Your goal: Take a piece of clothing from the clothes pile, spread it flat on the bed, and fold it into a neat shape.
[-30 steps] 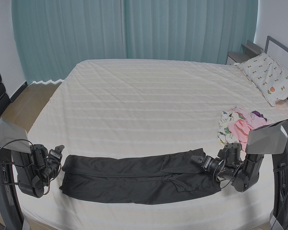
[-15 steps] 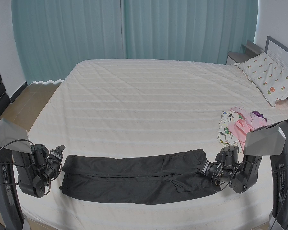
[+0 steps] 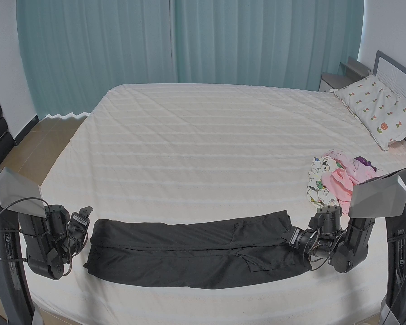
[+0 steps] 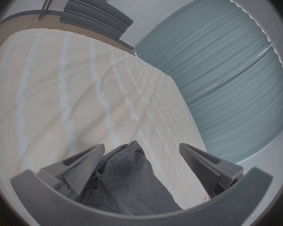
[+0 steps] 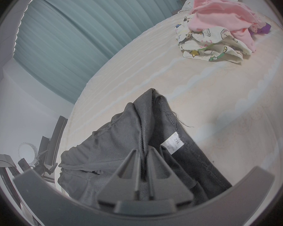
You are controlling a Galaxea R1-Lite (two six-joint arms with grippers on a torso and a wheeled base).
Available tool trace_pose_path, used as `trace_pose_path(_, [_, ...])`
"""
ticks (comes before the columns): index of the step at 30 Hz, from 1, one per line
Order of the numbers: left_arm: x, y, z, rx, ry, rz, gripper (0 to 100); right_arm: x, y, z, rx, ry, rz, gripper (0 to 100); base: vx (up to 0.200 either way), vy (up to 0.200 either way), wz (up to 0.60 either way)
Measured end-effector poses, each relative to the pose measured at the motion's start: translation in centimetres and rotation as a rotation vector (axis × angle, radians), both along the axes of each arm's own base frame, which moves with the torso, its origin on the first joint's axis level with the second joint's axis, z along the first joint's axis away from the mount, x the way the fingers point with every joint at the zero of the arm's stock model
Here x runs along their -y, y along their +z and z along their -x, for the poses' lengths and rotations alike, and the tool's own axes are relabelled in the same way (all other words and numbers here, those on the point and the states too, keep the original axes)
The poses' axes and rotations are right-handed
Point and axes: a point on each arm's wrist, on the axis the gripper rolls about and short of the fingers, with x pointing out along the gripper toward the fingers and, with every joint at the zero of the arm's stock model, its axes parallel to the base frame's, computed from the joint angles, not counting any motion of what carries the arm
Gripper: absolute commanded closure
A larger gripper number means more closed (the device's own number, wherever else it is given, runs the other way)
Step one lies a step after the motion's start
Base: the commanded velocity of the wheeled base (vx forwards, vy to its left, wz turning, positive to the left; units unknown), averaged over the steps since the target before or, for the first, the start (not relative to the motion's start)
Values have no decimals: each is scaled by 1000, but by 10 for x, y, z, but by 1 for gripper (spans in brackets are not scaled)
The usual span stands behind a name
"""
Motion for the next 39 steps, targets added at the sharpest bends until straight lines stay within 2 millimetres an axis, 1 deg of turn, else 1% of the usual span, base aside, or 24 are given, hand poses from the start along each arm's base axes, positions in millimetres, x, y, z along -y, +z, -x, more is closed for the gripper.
trace_pose_path(8, [-4, -1, -1, -7, -34, -62, 0, 2, 3, 3, 4, -4, 0, 0, 0, 0, 0])
trace_pose_path(11, [-8, -1, -2, -2, -76, -44, 0, 7, 6, 6, 7, -16, -1, 0, 0, 0, 0])
trace_pose_path(15, [-11, 3, -1, 10, -136, -42, 0, 13, 8, 14, -9, -30, 2, 0, 0, 0, 0])
trace_pose_path(17, [-13, 2, 1, -22, -157, -72, 0, 15, 10, 16, 0, -34, 0, 0, 0, 0, 0])
trace_pose_path(22, [-12, -5, 4, -162, -242, -166, 0, 17, 13, 20, 37, -36, -8, 0, 0, 0, 0])
trace_pose_path(25, [-10, -4, 5, -206, -339, -254, 0, 18, 13, 22, 56, -36, -12, 0, 0, 0, 0])
trace_pose_path(29, [-8, -3, 8, -249, -454, -332, 0, 18, 12, 25, 62, -33, -13, 0, 0, 0, 0])
trace_pose_path(32, [-8, -1, 8, -265, -510, -386, 0, 17, 11, 27, 60, -30, -13, 0, 0, 0, 0])
trace_pose_path(36, [-8, 1, 1, -255, -547, -442, 0, 16, 8, 28, 52, -25, -10, 0, 0, 0, 0])
trace_pose_path(39, [-8, -1, -4, -262, -558, -456, 0, 16, 7, 28, 48, -24, -9, 0, 0, 0, 0])
